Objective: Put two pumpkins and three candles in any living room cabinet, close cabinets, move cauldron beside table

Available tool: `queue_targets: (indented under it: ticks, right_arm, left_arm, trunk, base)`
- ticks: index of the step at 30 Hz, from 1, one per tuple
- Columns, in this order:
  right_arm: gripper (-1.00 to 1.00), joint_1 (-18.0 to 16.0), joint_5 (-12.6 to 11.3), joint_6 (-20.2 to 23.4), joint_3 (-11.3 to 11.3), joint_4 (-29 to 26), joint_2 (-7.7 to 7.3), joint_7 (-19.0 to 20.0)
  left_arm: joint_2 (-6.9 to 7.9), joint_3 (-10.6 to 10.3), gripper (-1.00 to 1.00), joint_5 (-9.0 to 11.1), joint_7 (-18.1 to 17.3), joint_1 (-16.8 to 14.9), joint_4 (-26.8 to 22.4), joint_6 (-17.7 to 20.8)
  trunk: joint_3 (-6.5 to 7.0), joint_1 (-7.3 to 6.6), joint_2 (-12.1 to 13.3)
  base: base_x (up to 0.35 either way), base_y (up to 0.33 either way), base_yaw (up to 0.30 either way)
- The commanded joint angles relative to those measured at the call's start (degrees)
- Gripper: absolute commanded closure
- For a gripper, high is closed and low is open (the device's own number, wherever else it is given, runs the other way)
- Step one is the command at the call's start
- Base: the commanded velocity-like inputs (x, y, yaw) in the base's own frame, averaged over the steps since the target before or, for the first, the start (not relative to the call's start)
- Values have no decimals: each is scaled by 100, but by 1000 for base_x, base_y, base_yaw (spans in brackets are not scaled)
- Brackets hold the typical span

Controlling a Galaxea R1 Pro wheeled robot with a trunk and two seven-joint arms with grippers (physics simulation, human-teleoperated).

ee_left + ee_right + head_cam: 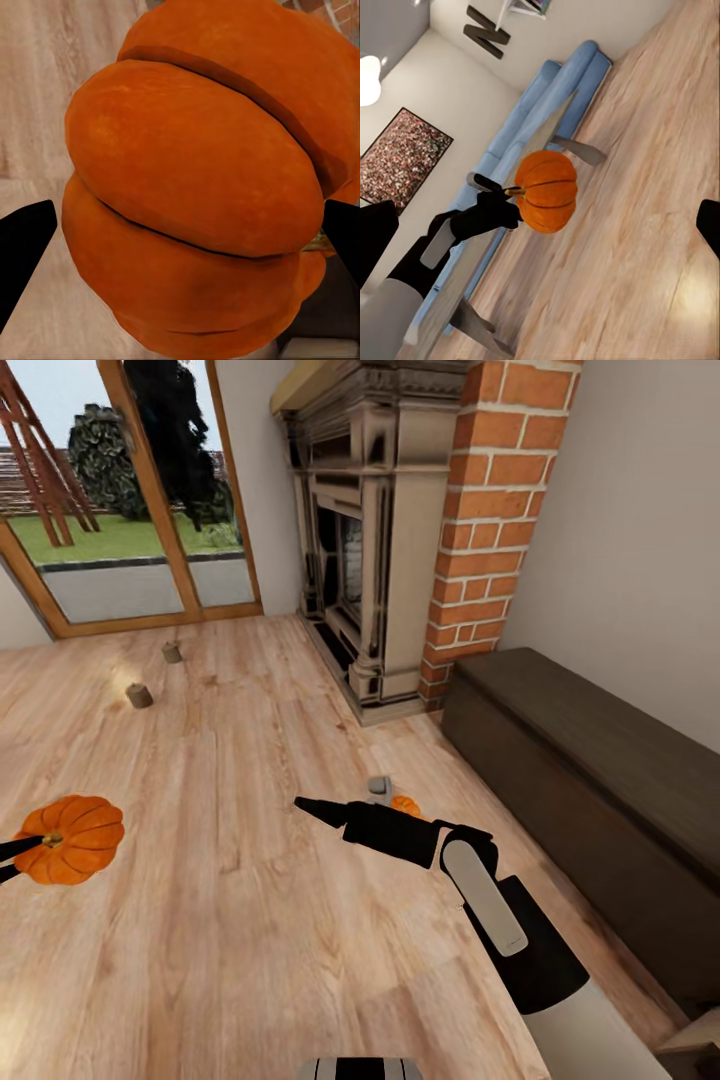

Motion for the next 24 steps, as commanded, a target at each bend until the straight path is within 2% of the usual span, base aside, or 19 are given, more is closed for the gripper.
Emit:
queue_targets:
  ticks: [1,7,12,16,24]
  right_arm:
    - [-100,-4,-13,28,-4,8,3,5]
    - [-100,-4,-13,28,-6,24,3,5]
    - [-100,-4,-13,-111,-4,41,-1,-1]
    - [-100,-4,-13,-220,-4,104,0,4]
    - [-100,-4,-13,-235,-4,113,-5,5]
  left_arm:
    - [1,5,100,45,-12,-1,1,59]
    - [1,12,100,26,-12,-1,5,59]
    - [4,38,100,35,-12,-1,45,59]
    - [8,199,100,27,-14,-1,57,59]
    - [10,238,100,22,-15,-1,64,59]
  trunk:
    - [19,-4,0]
    - [152,-19,8]
    - [152,-19,8]
    - [152,-19,8]
    - [152,-19,8]
  base:
    - [0,0,-281]
    - [0,0,-281]
    - [0,0,-281]
    - [8,32,-281]
    - [153,214,-281]
